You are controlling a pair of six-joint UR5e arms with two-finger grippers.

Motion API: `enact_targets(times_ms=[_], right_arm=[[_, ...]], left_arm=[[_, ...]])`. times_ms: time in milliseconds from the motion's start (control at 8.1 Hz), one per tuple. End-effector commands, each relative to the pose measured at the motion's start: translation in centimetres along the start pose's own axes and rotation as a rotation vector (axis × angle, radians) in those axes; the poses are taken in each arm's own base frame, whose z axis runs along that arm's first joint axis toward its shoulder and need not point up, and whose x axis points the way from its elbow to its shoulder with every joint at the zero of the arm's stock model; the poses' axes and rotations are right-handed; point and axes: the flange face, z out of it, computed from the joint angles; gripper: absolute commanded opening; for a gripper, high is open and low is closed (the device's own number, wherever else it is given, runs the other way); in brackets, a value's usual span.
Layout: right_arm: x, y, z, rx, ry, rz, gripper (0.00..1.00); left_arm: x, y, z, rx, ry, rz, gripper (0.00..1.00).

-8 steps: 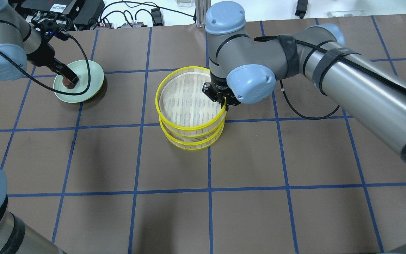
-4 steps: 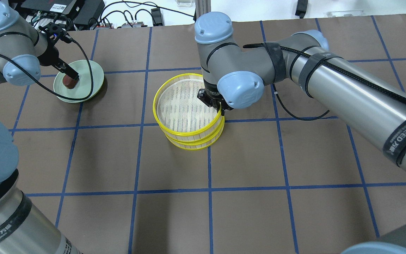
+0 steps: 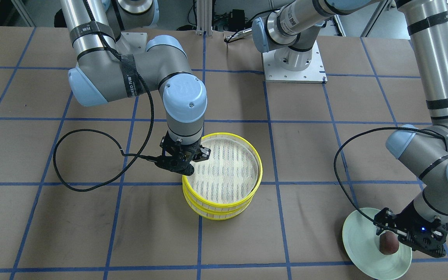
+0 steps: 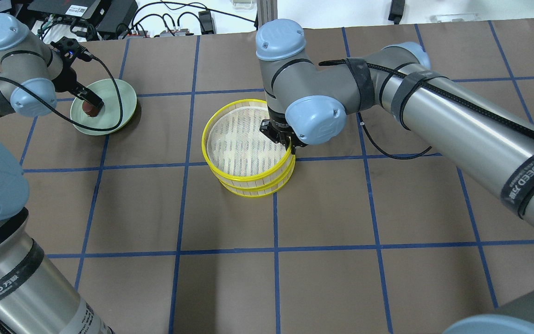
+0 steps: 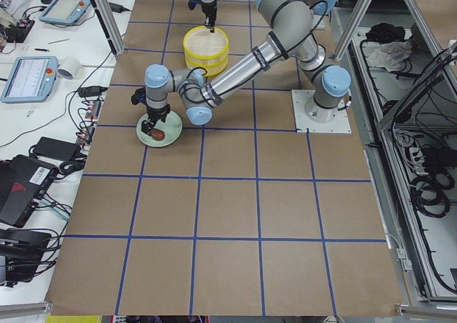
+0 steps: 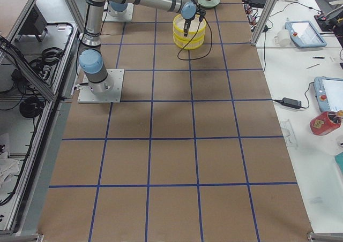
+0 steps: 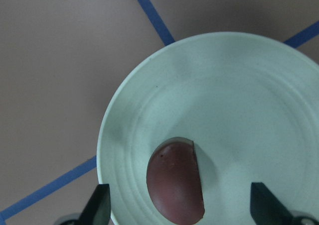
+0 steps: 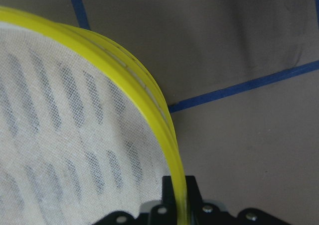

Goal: Place buns in different layers of steamer
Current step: 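Grasp the dark red bun on the plate with the left gripper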

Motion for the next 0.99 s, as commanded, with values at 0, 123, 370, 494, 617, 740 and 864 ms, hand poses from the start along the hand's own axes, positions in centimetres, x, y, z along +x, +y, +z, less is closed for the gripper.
enact_targets(times_ms=[0, 123, 370, 494, 617, 740, 864], right_arm=[[0.1, 0.1, 0.3, -0.003, 0.003, -0.001, 0.00], [0.1, 0.1, 0.3, -0.003, 0.003, -0.001, 0.00], [0.1, 0.1, 0.4, -0.005, 0.006, 0.000, 0.00], [0.1, 0.1, 0.5, -0.006, 0.007, -0.001, 0.00], [0.1, 0.1, 0.5, -0.005, 0.008, -0.001, 0.00], [0.1, 0.1, 0.6, -0.007, 0.008, -0.001, 0.00], [0.1, 0.1, 0.6, -0.006, 0.009, -0.001, 0.00]], left_arm=[[0.0, 0.3, 1.6, -0.007, 0.022, -0.035, 1.00], [0.2, 0.4, 2.7, -0.012, 0.035, -0.042, 1.00], [0.3, 0.5, 3.7, -0.022, 0.046, -0.108, 1.00], [0.3, 0.5, 3.6, -0.021, 0.044, -0.109, 1.00], [0.3, 0.5, 3.6, -0.020, 0.043, -0.107, 0.96], [0.3, 0.5, 3.7, -0.021, 0.042, -0.110, 0.61], [0.3, 0.5, 3.6, -0.019, 0.042, -0.108, 0.27]])
